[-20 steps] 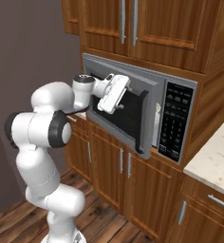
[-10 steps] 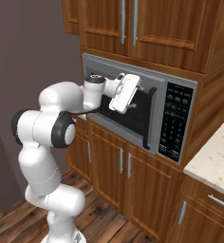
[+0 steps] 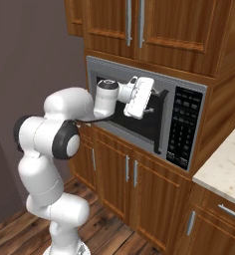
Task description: Place the bowl containing the eggplant and broccoli in the microwave. Close the microwave door and press the start button to microwave the meal.
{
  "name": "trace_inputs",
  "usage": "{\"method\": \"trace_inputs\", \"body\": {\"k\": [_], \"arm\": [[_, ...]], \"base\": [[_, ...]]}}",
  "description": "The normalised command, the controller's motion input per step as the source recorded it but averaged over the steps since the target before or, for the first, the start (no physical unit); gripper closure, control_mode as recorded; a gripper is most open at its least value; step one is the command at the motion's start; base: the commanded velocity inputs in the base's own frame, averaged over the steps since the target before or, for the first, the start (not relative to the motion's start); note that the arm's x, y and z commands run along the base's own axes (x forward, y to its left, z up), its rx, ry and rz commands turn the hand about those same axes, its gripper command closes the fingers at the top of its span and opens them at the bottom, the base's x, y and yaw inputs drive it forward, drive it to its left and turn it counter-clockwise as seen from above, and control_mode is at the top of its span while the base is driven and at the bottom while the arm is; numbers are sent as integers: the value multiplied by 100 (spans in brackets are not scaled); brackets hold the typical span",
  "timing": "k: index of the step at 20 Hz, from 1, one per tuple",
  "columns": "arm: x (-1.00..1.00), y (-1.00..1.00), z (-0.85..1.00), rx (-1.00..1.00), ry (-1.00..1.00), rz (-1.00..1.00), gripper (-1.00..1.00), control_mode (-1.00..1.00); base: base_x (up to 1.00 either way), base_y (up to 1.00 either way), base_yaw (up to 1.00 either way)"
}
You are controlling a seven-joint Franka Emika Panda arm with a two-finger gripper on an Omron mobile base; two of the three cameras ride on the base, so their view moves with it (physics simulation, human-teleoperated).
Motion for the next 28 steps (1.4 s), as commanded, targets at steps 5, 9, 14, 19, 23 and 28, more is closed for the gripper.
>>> {"method": "trace_inputs", "body": {"k": [5,9,14,19,23,28], "arm": [[64,-27,0,1,4,6,-100,-100],[44,-12,0,0,3,4,-100,-100],[-1,2,12,-4,-1,3,-100,-100],[-22,29,48,-4,-6,10,-100,-100],[-57,42,28,-2,-14,12,-100,-100],[-100,14,4,0,-15,15,-100,-100]], "base": [[0,0,0],[0,0,0],[0,0,0],[0,0,0],[0,0,0],[0,0,0]]}}
